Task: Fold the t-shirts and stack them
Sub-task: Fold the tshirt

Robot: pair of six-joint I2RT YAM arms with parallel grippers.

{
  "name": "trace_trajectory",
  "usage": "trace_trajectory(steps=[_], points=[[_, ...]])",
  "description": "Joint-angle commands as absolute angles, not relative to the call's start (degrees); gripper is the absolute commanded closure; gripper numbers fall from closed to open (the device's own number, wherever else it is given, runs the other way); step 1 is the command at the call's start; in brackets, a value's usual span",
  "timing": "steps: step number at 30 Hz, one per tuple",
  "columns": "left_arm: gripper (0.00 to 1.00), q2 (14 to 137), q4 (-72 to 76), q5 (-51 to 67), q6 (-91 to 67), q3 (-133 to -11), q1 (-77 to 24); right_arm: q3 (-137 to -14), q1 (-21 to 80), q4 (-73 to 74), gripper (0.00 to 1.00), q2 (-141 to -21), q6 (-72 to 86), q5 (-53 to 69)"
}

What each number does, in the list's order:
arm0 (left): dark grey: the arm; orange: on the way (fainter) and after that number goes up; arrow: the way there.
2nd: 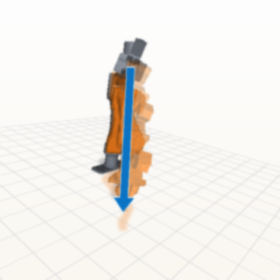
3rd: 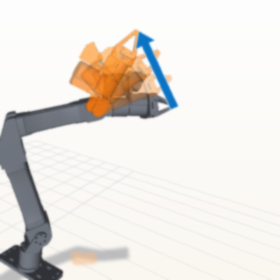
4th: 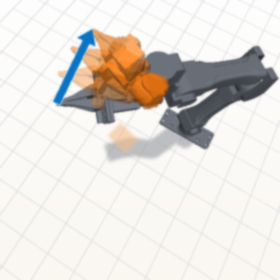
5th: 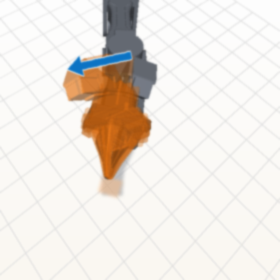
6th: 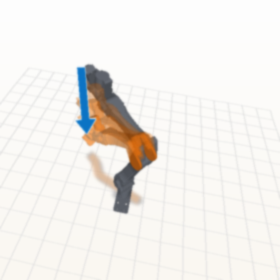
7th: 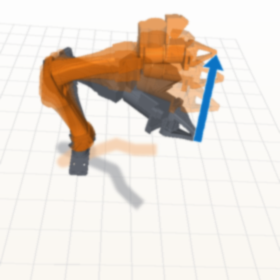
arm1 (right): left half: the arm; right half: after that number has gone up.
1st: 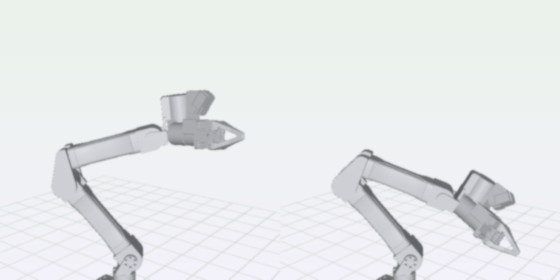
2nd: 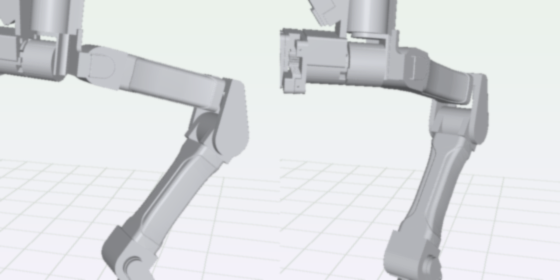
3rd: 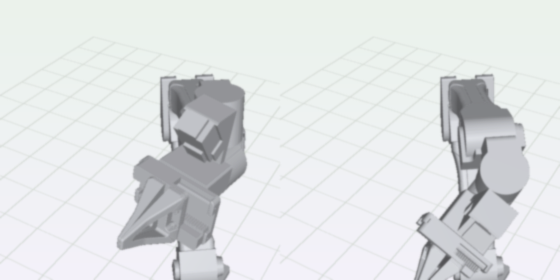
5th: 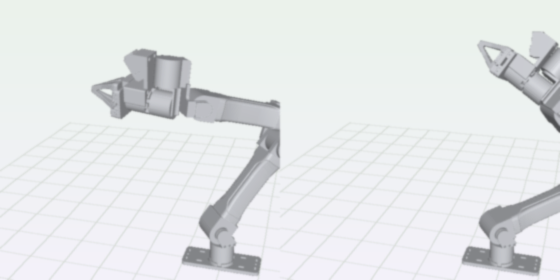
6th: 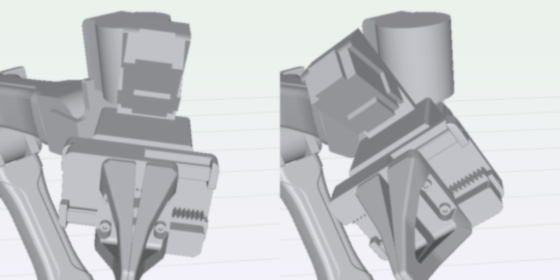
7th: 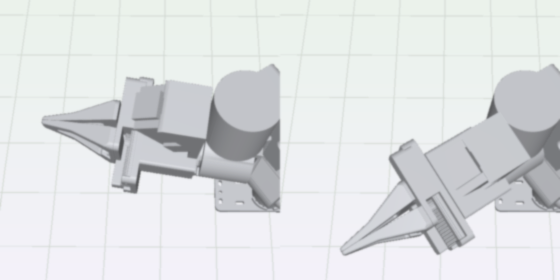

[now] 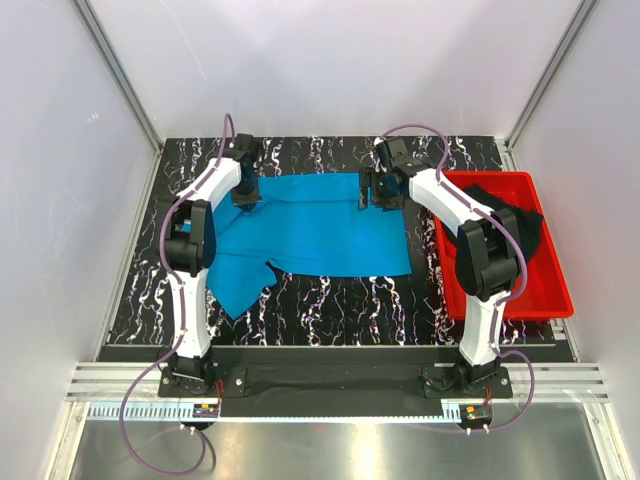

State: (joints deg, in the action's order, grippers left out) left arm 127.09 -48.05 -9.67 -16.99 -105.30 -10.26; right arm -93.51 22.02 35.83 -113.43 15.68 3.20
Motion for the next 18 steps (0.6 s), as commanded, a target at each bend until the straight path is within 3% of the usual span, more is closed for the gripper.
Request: trace_trajectory(steps=[1,18], points=[[1.00,121.3,-49.7,-7.8,-17.8,-105.5,-10.5,-92.7,22.1,35.2,0.23,-109.6,16.0,3.8],[1.00,116.5,-55.8,-3.3,-15.0,-104.4,-11.0,-92.1,22.0,35.9,0.24,-108.5,16.2,4.2]])
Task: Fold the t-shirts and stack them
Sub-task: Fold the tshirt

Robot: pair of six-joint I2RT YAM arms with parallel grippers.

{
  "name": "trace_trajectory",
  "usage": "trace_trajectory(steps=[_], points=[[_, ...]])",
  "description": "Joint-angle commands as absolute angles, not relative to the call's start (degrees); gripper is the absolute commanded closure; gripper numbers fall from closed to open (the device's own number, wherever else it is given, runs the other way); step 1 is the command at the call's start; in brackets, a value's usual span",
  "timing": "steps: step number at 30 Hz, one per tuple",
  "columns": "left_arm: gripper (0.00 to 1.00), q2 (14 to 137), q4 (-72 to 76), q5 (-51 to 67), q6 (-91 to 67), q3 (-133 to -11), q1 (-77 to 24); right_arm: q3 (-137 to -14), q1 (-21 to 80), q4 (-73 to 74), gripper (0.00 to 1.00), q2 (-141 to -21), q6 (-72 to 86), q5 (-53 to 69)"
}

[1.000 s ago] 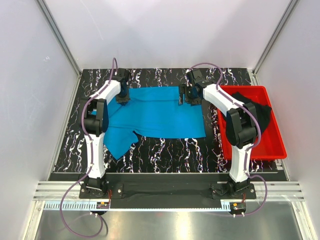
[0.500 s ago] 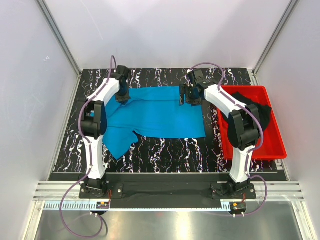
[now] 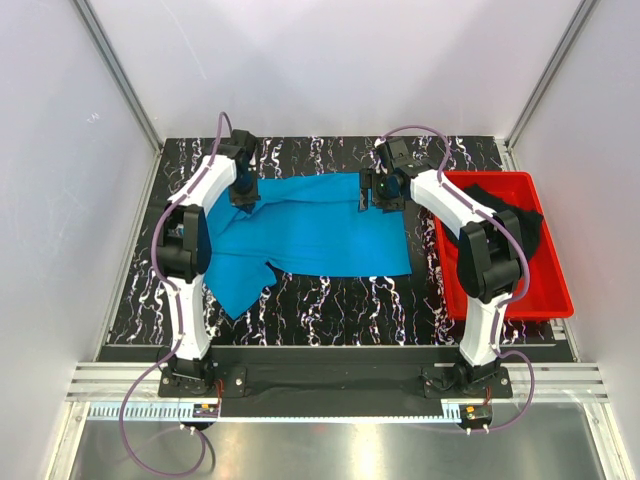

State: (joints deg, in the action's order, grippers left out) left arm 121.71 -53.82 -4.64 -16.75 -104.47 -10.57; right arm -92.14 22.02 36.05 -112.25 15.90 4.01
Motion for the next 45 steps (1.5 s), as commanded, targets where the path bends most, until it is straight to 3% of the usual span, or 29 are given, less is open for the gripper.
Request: trace_trajectory(steps=[1,11,19,27,29,37,45], points=[[1.00,116.2,-56.0,-3.4,-14.8,-104.4,-11.1,-92.1,22.0,35.9,0.24,-108.5,16.3,4.2],[0.94,115.8,-59.9,-6.0,-12.6,-109.7,-11.2,-92.6,22.1,35.9,0.24,-109.3,16.5,5.0],[0.83,116.3,-59.0,1.0,-11.6,-105.4,-11.8,-93.7,22.1,36.1,0.23,-111.1,16.0,3.7],[0.55,108.8,-52.3,0.2,-14.2,-104.9,-8.8,-104.7,19.4,39.9,0.24,-119.5,13.9,-4.0],[0.52,107.7,-48.5,-1.8,-16.0,-104.9,-6.4,-108.3,18.0,40.4,0.25,-122.2,13.7,-4.8],[0.53,108.8,-31.7,-1.0,-21.7,-99.8,2.4,-120.1,12.3,39.3,0.24,-130.5,13.5,-3.6],[0.52,121.2,-31.6,7.0,-22.9,-110.3,8.8,-130.8,8.9,37.8,0.20,-140.7,13.9,-0.3]])
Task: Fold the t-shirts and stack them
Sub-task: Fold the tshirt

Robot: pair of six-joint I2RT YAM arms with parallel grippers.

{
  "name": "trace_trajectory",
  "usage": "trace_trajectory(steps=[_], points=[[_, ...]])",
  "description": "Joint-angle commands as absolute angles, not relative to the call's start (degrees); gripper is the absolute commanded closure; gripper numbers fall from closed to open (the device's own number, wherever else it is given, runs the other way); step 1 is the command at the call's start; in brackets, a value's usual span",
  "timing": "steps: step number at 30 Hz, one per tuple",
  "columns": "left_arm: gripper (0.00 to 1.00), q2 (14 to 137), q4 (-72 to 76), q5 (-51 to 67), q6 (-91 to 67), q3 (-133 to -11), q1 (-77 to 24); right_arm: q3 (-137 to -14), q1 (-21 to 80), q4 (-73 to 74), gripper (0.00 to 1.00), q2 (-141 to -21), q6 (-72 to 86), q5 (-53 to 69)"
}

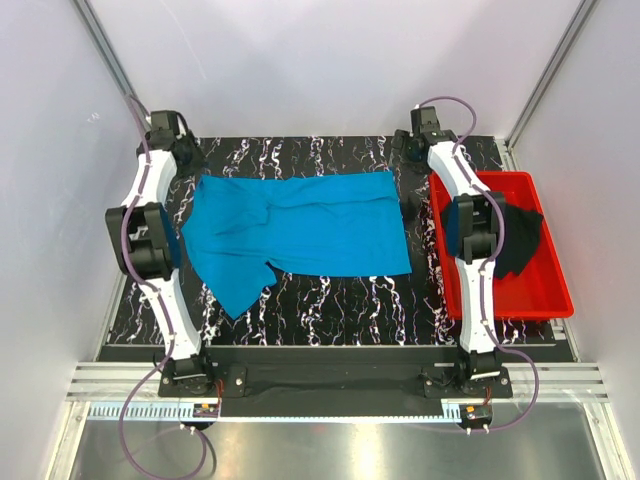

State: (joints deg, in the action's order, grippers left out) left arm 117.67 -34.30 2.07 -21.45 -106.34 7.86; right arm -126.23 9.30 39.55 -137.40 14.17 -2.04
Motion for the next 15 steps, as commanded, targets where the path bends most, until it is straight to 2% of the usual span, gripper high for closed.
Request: trace_trajectory(steps=[1,5,15], points=[[0.51,121.8,-30.9,7.8,-23.0,-110.4,9.1,-131.6,8.9,37.4,0.20,-141.7,13.6,-0.2],[0.48,124.0,-27.1,9.8,-23.8,-109.9,10.7,-136.1,8.5,36.7,0.20,-146.2,13.4,-0.1],[0.45,131.9,-27.0,12.5,-24.9,-114.3,12.5,-135.6,7.1,34.2,0.21,-149.3,15.9,7.6]])
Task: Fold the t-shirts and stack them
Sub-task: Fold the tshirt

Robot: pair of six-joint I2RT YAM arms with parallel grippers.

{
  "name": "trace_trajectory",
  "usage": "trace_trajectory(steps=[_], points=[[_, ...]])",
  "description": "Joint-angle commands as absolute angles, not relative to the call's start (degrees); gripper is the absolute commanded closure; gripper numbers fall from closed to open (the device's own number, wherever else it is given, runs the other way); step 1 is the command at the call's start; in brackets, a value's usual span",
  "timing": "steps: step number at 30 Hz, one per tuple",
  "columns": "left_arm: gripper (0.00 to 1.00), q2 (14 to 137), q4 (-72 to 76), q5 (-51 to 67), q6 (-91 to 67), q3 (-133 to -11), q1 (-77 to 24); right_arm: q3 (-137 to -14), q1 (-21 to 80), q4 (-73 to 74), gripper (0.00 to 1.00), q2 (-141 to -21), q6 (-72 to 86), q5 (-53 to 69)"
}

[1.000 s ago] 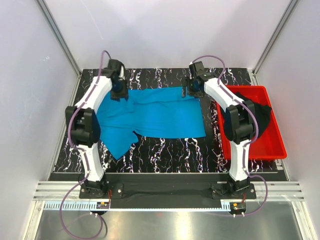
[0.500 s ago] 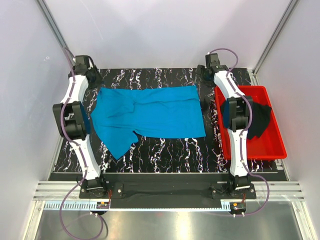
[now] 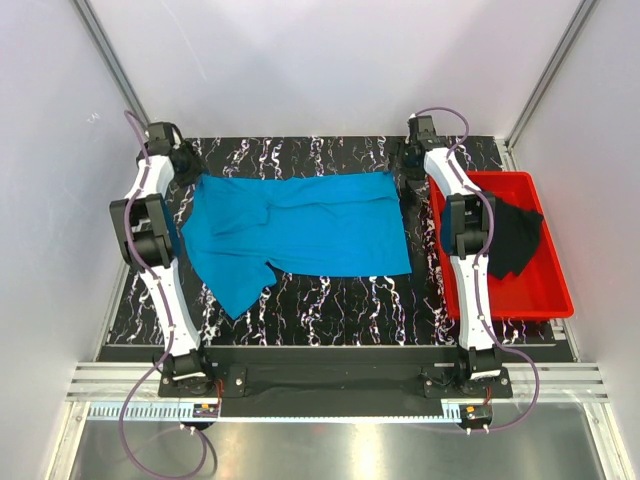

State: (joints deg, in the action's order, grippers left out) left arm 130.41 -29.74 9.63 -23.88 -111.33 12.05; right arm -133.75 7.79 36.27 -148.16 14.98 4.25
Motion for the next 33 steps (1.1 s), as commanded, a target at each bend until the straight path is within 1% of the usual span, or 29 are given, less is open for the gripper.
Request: trace_trajectory(steps=[1,4,10,11,13,14,17,18,20,21,23,24,25,27,28,30,33], points=[[0.46,133.2,-27.0,12.9,-24.9,-115.0,12.4,-135.6,7.2,34.1,0.21,-149.6,15.9,7.7],[0.47,135.0,-27.1,13.2,-25.4,-116.7,12.7,-135.4,6.9,33.8,0.22,-149.9,16.3,8.3],[0.50,139.4,-24.4,18.1,-29.8,-118.2,13.5,-134.3,6.7,31.9,0.29,-150.5,18.1,11.4],[0.53,139.8,-24.3,18.5,-30.4,-118.8,13.7,-134.3,6.8,31.8,0.30,-150.7,18.3,11.5],[0.57,141.1,-23.3,21.2,-32.3,-119.4,14.1,-134.4,6.8,31.7,0.37,-150.9,18.5,11.2],[0.57,141.4,-23.0,21.5,-32.7,-119.4,14.4,-134.4,6.7,31.6,0.39,-151.1,18.7,11.1],[0.61,141.9,-22.2,22.3,-33.5,-119.2,15.1,-134.6,6.5,30.2,0.40,-151.8,18.9,12.3],[0.66,141.9,-22.1,22.8,-33.9,-118.9,15.4,-134.8,6.4,29.9,0.44,-152.1,18.9,13.4],[0.70,141.9,-20.1,23.9,-34.9,-118.1,16.3,-135.5,6.3,28.7,0.52,-153.0,18.8,15.5],[0.73,142.0,-18.6,24.9,-35.9,-117.5,16.5,-135.8,6.0,28.3,0.66,-153.5,19.4,16.3],[0.79,142.5,-18.2,25.2,-36.4,-117.9,17.0,-136.8,5.7,27.4,0.85,-154.2,20.4,16.3],[0.81,142.8,-18.1,25.1,-36.3,-118.4,17.1,-136.6,5.5,26.6,0.88,-153.9,21.4,15.1],[0.88,143.3,-18.4,25.0,-36.1,-119.4,17.1,-135.5,5.2,26.1,0.91,-153.0,21.8,14.1],[0.94,143.9,-19.1,24.9,-35.4,-120.6,17.1,-134.0,4.8,24.7,0.93,-151.9,22.4,10.5],[1.00,144.3,-19.7,24.5,-35.2,-121.7,17.1,-134.1,4.7,24.7,0.99,-151.4,22.1,9.1],[1.00,144.8,-20.0,23.9,-34.8,-122.2,17.1,-135.2,4.4,25.0,1.00,-151.4,22.1,7.1],[1.00,145.4,-19.7,24.5,-35.5,-123.2,17.1,-137.4,4.0,25.4,1.00,-152.8,21.7,8.5]])
